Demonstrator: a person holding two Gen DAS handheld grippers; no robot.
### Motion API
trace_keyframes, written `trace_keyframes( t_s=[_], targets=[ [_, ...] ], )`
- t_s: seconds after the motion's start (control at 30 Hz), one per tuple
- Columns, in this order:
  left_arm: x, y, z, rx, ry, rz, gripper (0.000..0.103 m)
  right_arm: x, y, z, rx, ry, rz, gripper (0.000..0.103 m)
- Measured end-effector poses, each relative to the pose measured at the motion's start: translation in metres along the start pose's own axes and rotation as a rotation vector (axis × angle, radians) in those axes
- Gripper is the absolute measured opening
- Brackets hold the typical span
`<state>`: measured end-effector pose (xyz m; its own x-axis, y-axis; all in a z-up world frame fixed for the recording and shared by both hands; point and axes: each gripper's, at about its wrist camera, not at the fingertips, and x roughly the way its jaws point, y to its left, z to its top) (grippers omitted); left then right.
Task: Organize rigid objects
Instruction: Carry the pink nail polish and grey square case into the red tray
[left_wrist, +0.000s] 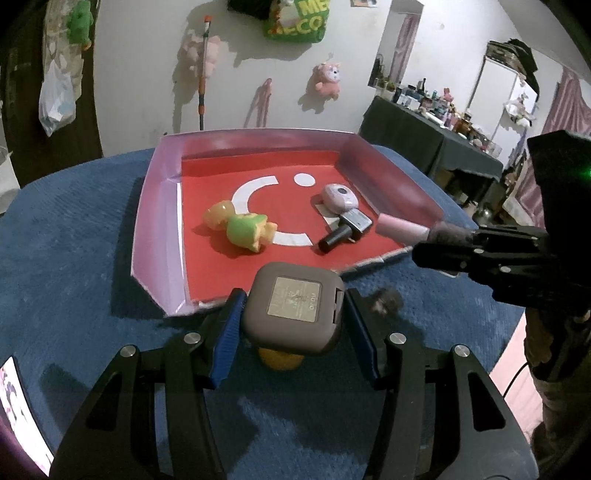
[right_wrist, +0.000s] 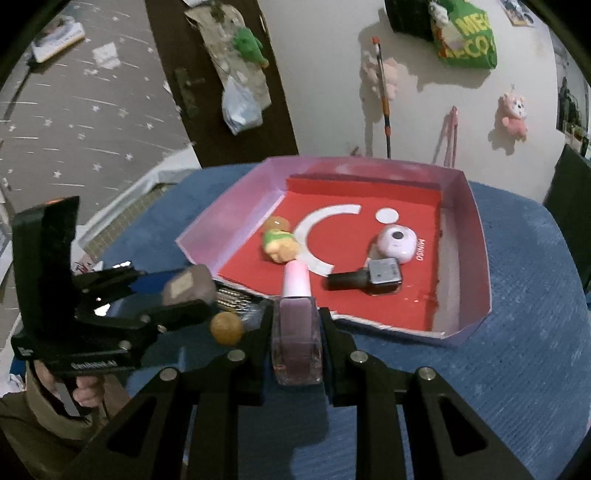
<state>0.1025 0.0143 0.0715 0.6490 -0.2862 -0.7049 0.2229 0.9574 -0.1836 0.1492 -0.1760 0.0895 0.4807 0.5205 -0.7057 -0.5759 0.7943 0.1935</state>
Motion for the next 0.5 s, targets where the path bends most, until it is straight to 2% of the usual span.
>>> trace_keyframes(
  t_s=[0.33, 0.5],
  targets=[
    [0.041, 0.015, 0.022, -0.022, 0.083, 0.05, 0.052, 0.047, -0.029, 0.023, 0.015, 0.193, -0.029, 0.023],
    [0.062, 0.021, 0.026, -0.036, 0.14, 0.057, 0.049, 0.058, -0.035, 0.026, 0.027, 0.239, -0.013, 0.023]
  ],
)
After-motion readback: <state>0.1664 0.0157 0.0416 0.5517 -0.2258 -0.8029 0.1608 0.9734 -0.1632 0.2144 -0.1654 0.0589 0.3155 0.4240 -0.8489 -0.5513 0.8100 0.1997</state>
